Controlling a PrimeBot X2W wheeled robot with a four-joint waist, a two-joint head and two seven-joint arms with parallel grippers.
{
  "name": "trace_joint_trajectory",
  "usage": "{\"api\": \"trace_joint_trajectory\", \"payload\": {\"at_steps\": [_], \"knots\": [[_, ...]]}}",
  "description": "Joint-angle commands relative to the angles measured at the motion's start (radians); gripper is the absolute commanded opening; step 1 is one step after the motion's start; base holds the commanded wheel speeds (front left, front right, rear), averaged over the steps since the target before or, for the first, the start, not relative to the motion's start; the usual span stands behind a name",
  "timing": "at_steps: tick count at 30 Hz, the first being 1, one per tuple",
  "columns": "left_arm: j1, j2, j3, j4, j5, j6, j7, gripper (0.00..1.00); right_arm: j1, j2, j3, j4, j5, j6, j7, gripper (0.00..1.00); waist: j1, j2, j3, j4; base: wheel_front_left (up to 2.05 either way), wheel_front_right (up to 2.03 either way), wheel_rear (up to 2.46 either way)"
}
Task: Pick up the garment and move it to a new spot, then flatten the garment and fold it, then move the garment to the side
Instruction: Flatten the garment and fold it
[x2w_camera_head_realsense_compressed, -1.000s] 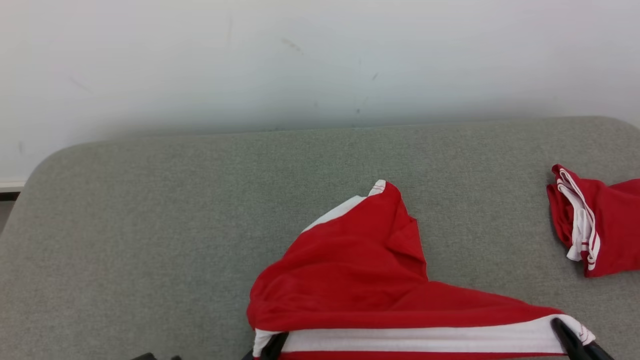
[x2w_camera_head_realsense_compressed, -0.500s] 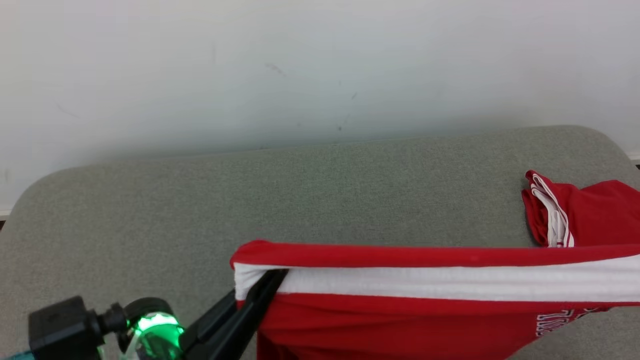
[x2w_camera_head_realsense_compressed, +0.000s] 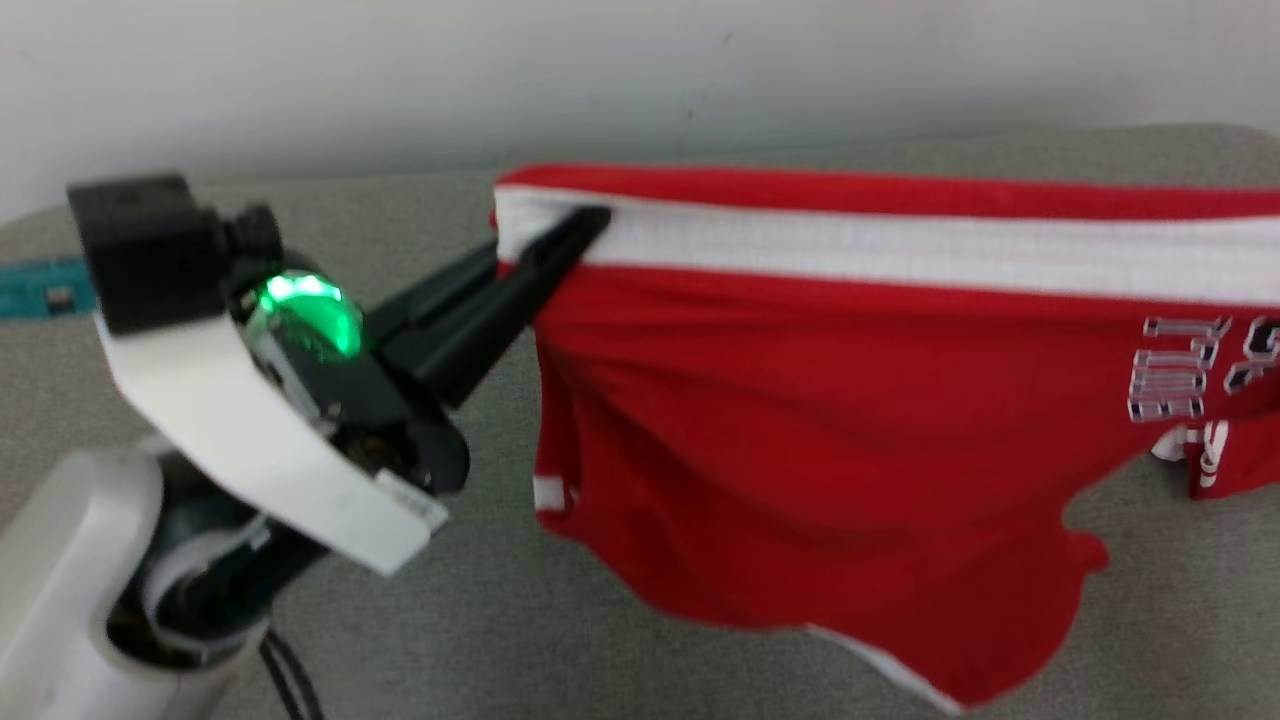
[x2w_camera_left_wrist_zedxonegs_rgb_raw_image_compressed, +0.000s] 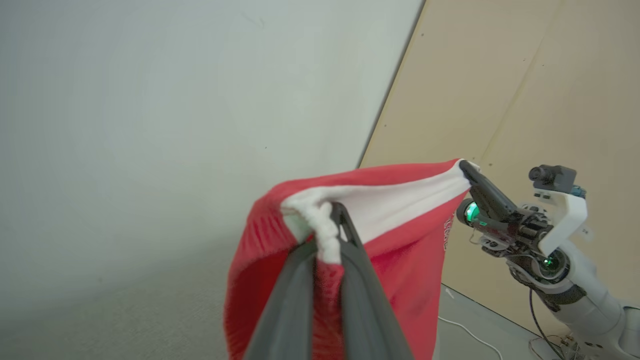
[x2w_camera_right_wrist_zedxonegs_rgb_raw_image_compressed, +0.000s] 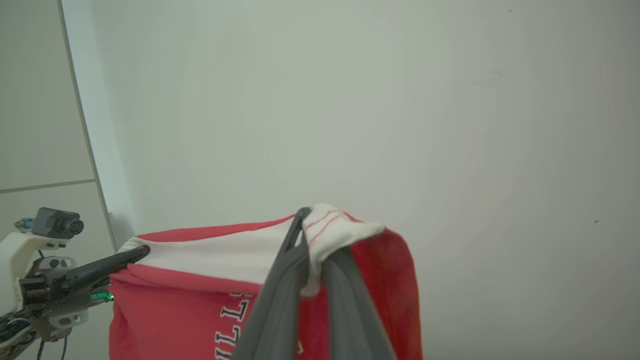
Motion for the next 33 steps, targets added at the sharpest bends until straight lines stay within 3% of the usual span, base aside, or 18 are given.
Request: {"api": "trace_joint_trajectory", "payload": {"at_steps": [1,5,9,15,19,22,27,33], "knots": [[-0.058,-0.007,-0.001,0.038,0.013,-0.005,0.011,0.0,-0.067,0.005,0.01,0.033,0.006,-0.003,0.008,0.0,-0.0002,0.0,0.096,0.016,0.0,0.0,0.0],[-0.316,-0.046,-0.022,0.226,0.065,-0.02,0.066,0.0,-0.376,0.043,0.08,0.215,-0.023,-0.003,0.09,0.0,-0.0002,0.0,0.195,0.017,0.0,0.0,0.0],[-0.564,-0.104,-0.032,0.444,0.138,-0.032,0.051,0.0,-0.72,0.136,0.149,0.426,-0.105,-0.003,0.147,0.0,-0.0002,0.0,0.275,0.005,0.0,0.0,0.0],[-0.893,-0.185,0.004,0.757,0.252,-0.04,-0.111,0.0,-1.146,0.292,0.2,0.717,-0.267,-0.003,0.118,0.0,-0.0002,0.0,0.379,-0.026,0.0,0.0,0.0],[-1.035,-0.22,0.01,0.926,0.303,-0.052,-0.249,0.0,-1.318,0.371,0.203,0.847,-0.337,-0.003,0.009,0.0,-0.0002,0.0,0.436,-0.053,0.0,0.0,0.0],[-1.075,-0.248,-0.02,1.007,0.317,-0.063,-0.319,0.0,-1.354,0.398,0.236,0.905,-0.343,-0.003,-0.047,0.0,-0.0002,0.0,0.476,-0.06,0.0,0.0,0.0],[-0.987,-0.253,-0.173,1.021,0.273,-0.07,-0.408,0.0,-1.221,0.369,0.309,0.899,-0.26,-0.003,-0.139,0.0,-0.0002,0.0,0.487,-0.054,0.0,0.0,0.0],[-0.729,-0.104,-0.412,0.834,0.178,-0.07,-0.501,0.0,-0.86,0.262,0.406,0.76,-0.145,-0.003,-0.231,0.0,-0.0002,0.0,0.44,-0.045,0.0,0.0,0.0]]}}
